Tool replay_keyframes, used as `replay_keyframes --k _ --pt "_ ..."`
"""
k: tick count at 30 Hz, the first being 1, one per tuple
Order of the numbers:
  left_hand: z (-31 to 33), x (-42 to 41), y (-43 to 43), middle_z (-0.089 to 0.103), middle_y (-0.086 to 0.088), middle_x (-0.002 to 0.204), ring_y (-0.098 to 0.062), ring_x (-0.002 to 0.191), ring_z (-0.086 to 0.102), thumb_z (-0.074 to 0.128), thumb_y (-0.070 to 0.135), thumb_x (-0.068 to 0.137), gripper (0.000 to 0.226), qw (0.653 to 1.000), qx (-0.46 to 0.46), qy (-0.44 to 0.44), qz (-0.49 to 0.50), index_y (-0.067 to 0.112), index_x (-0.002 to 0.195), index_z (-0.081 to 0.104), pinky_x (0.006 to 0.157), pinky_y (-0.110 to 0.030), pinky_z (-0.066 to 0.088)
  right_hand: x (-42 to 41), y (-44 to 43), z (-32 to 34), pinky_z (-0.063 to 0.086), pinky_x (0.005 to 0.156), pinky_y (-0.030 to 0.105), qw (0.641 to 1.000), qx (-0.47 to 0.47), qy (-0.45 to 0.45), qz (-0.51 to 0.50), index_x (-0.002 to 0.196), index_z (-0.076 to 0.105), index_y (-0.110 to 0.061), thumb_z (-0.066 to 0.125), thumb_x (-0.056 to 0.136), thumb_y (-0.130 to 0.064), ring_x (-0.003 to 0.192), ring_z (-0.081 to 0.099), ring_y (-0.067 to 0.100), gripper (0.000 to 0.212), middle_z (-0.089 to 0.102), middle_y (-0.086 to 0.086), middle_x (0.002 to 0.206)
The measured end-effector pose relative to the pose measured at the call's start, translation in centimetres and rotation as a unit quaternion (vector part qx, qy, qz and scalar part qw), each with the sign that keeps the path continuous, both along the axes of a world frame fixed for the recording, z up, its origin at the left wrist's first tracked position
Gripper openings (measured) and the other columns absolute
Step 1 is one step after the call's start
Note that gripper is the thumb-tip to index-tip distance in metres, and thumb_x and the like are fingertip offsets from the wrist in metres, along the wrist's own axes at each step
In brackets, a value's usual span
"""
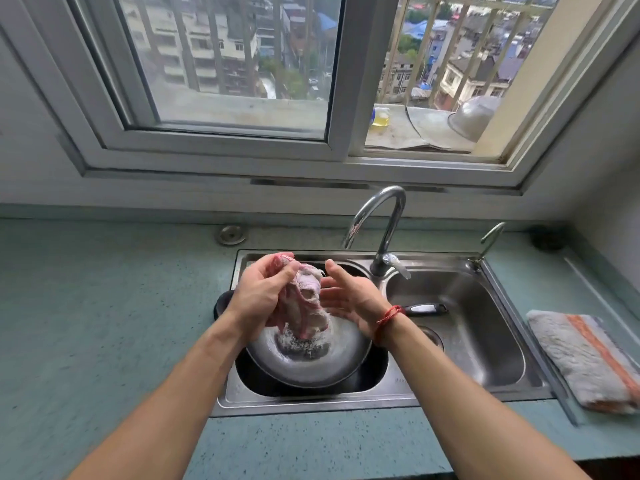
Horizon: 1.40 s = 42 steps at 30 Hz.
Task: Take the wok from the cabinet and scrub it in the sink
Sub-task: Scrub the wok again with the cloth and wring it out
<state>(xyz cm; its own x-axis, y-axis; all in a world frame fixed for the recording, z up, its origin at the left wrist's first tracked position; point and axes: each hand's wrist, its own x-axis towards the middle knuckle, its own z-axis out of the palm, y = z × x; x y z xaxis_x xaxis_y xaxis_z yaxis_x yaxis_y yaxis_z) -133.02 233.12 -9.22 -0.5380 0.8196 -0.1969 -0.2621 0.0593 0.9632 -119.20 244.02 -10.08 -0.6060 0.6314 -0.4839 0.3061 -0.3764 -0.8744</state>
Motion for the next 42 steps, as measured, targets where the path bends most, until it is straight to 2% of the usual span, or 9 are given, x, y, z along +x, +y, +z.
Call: replay_keyframes --k 3,8,11,15,22,25,30,37,42 --pt "0.6 1.2 -0.2 0.072 -0.012 0.08 -0.022 0.065 0.069 0.054 0.012 0.1 0.016 0.999 0.018 -0.004 -0.038 -0.001 0.1 0.065 0.057 -0.032 0.06 -0.4 -1.3 0.1 0.047 0.097 0.052 0.994 -0.036 0.059 0.088 0.119 0.066 -0.004 0.071 0.077 -0.058 0.111 0.061 0.044 0.069 0.063 0.03 0.119" --pt "-0.5 0.8 -0.3 0.073 -0.02 0.095 -0.03 0.081 0.071 0.052 0.016 0.101 0.02 0.999 0.016 -0.034 -0.028 0.0 0.103 0.064 0.076 -0.04 0.061 0.4 -1.6 -0.6 0.058 0.07 0.031 0.992 -0.029 0.109 0.056 0.11 0.064 0.009 0.066 0.082 -0.029 0.076 0.069 0.018 0.047 0.069 0.017 0.096" --pt "-2.6 0.5 -0.4 0.075 -0.016 0.094 -0.033 0.088 0.072 0.063 0.021 0.096 0.018 0.998 -0.042 0.053 -0.01 0.005 0.102 0.067 0.081 -0.042 0.06 0.5 -1.4 -2.2 0.058 0.068 0.034 0.993 -0.036 0.116 0.008 0.099 0.069 0.001 0.065 0.08 -0.026 0.071 0.068 0.018 0.033 0.071 0.012 0.087" --pt "-5.2 0.3 -1.1 0.077 -0.009 0.094 -0.023 0.089 0.074 0.086 0.015 0.073 0.035 0.991 -0.107 0.051 -0.057 0.009 0.103 0.071 0.079 -0.038 0.06 0.6 -1.5 -5.1 0.06 0.06 0.033 0.993 -0.076 0.083 -0.04 0.096 0.067 0.003 0.058 0.094 -0.012 0.063 0.068 0.019 0.018 0.07 0.012 0.079" --pt "-9.7 0.3 -0.5 0.077 -0.007 0.084 -0.027 0.083 0.075 0.07 -0.004 0.077 0.023 0.982 -0.169 0.059 -0.055 0.014 0.091 0.075 0.08 -0.043 0.06 1.2 -1.2 -9.9 0.051 0.081 0.047 0.991 -0.12 0.03 -0.05 0.102 0.071 -0.001 0.09 0.059 -0.023 0.085 0.063 0.033 0.052 0.069 0.022 0.099" --pt "-11.7 0.2 -0.3 0.078 -0.002 0.087 -0.021 0.086 0.075 0.078 0.009 0.078 0.017 0.976 -0.194 0.065 -0.07 0.016 0.093 0.076 0.085 -0.044 0.059 1.4 -1.0 -11.0 0.06 0.069 0.034 0.998 -0.043 -0.001 -0.046 0.097 0.071 0.002 0.082 0.066 0.005 0.077 0.071 0.024 0.033 0.074 0.018 0.09" --pt "-13.7 -0.4 0.3 0.076 0.004 0.085 -0.012 0.086 0.072 0.081 0.03 0.076 0.02 0.962 -0.23 0.123 -0.077 0.02 0.093 0.076 0.084 -0.035 0.058 1.0 -0.1 -13.4 0.059 0.072 0.033 0.998 -0.005 -0.028 -0.061 0.101 0.069 0.001 0.076 0.07 0.012 0.082 0.071 0.026 0.033 0.074 0.019 0.092" --pt "-14.1 -6.2 -0.5 0.071 0.005 0.087 -0.012 0.083 0.064 0.065 0.027 0.091 0.014 0.903 -0.304 0.304 0.024 0.017 0.097 0.073 0.076 -0.025 0.048 -1.2 3.0 -15.3 0.059 0.055 0.041 0.992 -0.114 -0.016 -0.048 0.108 0.059 0.009 0.06 0.078 0.022 0.072 0.071 0.033 0.033 0.069 0.024 0.092" --pt "-15.0 -10.8 -1.2 0.07 -0.001 0.087 -0.02 0.086 0.063 0.057 0.027 0.094 0.019 0.87 -0.34 0.344 0.097 0.015 0.102 0.069 0.078 -0.032 0.05 -4.0 4.6 -16.7 0.055 0.047 0.027 0.976 -0.217 0.0 0.009 0.109 0.058 0.002 0.048 0.081 0.023 0.061 0.07 0.025 0.037 0.066 0.018 0.085"
